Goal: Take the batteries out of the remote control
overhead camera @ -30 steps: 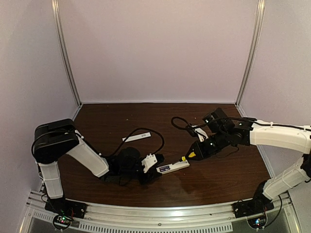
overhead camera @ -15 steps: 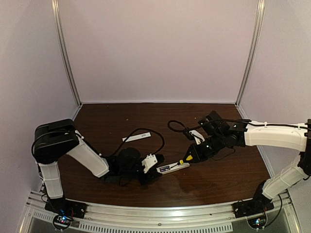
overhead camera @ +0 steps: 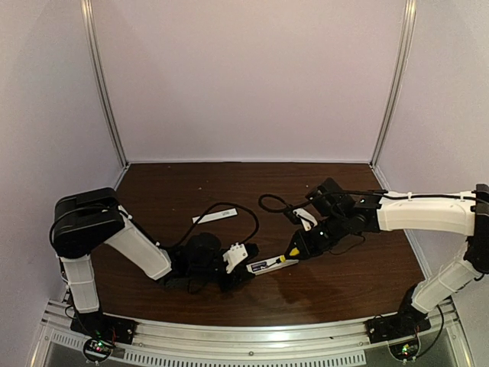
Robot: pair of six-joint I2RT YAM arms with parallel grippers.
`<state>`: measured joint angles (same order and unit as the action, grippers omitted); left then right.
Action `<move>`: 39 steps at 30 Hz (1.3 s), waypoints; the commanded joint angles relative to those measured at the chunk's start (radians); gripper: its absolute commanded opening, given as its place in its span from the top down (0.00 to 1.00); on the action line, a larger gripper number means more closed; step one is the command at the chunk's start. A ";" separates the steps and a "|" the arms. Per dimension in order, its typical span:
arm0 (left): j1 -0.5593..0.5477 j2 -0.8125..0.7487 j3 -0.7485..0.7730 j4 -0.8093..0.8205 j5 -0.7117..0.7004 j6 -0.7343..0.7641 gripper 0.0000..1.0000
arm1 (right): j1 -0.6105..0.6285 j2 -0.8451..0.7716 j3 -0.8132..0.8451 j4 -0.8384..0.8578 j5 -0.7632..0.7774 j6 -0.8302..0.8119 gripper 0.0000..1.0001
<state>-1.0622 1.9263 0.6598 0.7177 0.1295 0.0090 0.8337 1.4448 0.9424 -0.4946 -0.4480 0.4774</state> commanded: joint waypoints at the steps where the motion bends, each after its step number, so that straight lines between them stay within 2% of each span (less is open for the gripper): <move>1: -0.007 0.017 -0.012 0.042 -0.004 0.017 1.00 | 0.007 0.015 0.027 -0.010 0.035 -0.010 1.00; 39: -0.007 0.023 -0.014 0.044 0.001 0.011 1.00 | 0.018 0.016 0.017 -0.017 0.089 -0.014 1.00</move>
<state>-1.0622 1.9263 0.6594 0.7185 0.1299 0.0093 0.8455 1.4548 0.9619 -0.5049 -0.4004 0.4706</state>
